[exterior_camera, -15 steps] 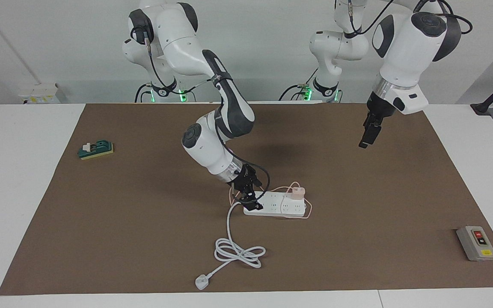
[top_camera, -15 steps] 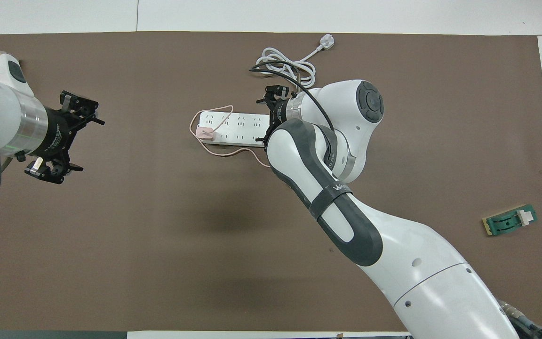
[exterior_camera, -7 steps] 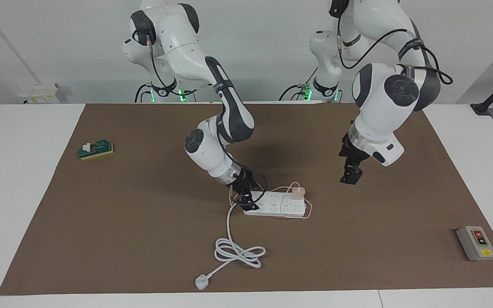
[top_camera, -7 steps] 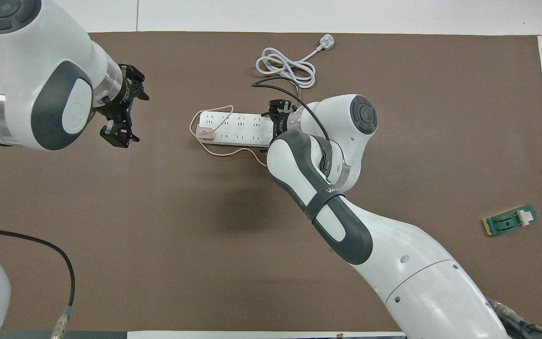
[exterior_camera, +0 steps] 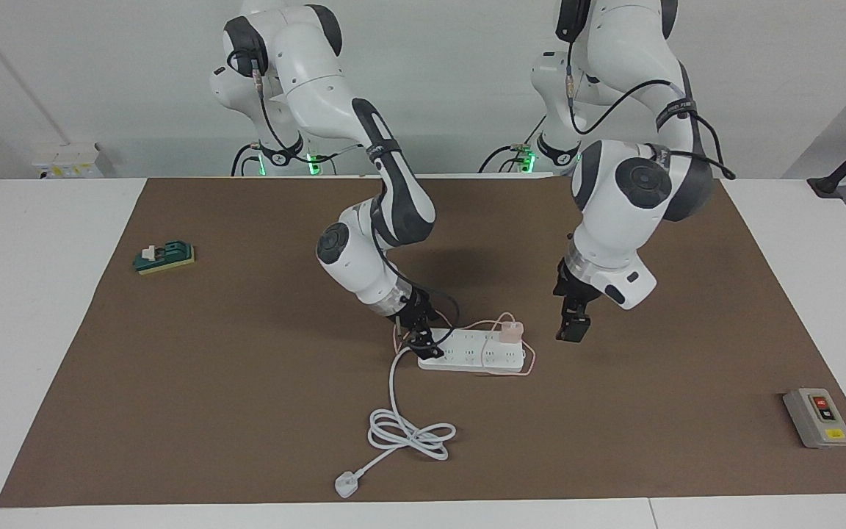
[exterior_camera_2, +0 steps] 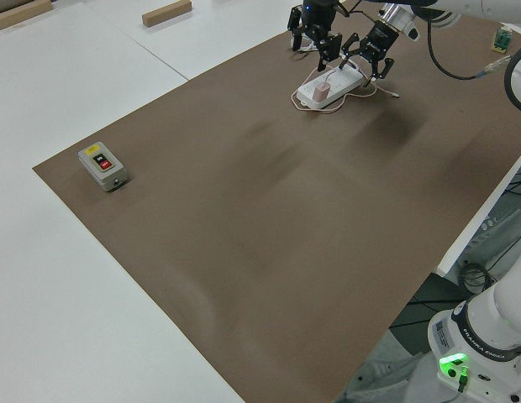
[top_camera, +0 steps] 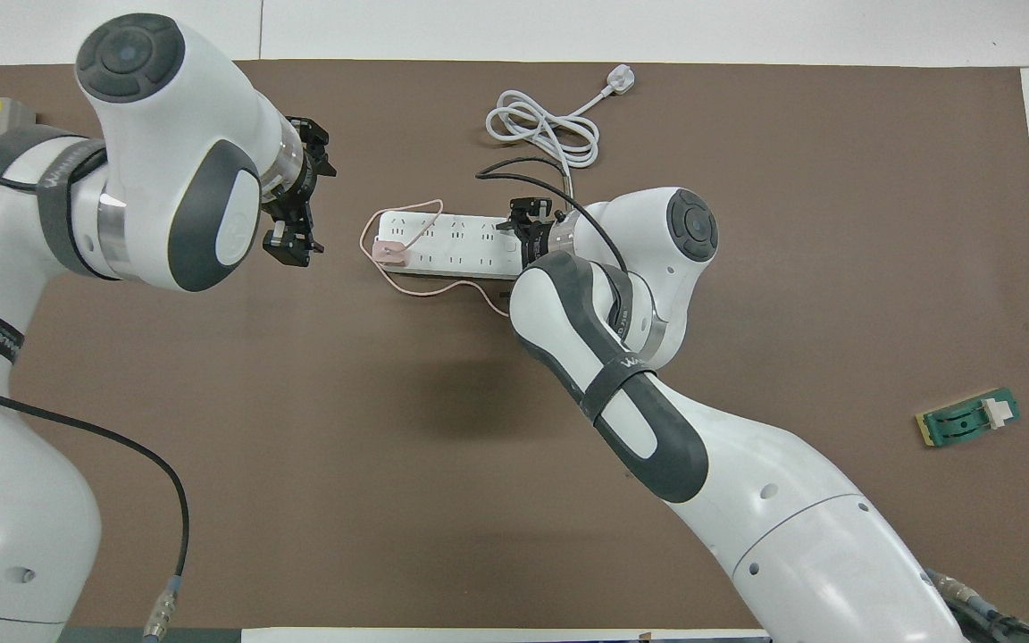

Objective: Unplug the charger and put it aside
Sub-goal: 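Hold the strip with the right gripper while the left gripper reaches the charger, then close the left gripper on the pink charger at the strip's end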

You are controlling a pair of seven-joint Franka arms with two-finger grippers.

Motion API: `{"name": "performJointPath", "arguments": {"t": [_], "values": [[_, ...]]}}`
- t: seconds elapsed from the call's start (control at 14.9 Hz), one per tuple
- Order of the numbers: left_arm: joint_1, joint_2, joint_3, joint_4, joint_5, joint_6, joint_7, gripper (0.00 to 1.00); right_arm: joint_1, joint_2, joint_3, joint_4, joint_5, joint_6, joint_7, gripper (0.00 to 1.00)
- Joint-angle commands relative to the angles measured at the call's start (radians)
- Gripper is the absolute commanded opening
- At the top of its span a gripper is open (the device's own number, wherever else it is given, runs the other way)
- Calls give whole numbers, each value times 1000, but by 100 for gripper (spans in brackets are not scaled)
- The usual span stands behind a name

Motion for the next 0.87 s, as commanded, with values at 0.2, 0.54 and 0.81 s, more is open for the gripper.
{"name": "performJointPath", "arguments": {"t": [0.2,0.54,0.81], "values": [[-76,-23,17,-136,-10,116,-74,100,-43,-18,8,-25,28,23,-88,100],[-93,-9,19,-140,-7,121,-111,100,-46,13,8,10,81,60,-88,100],[-108,45,22,-129,4,77,-115,100,-35,13,8,10,107,65,-85,100]]}}
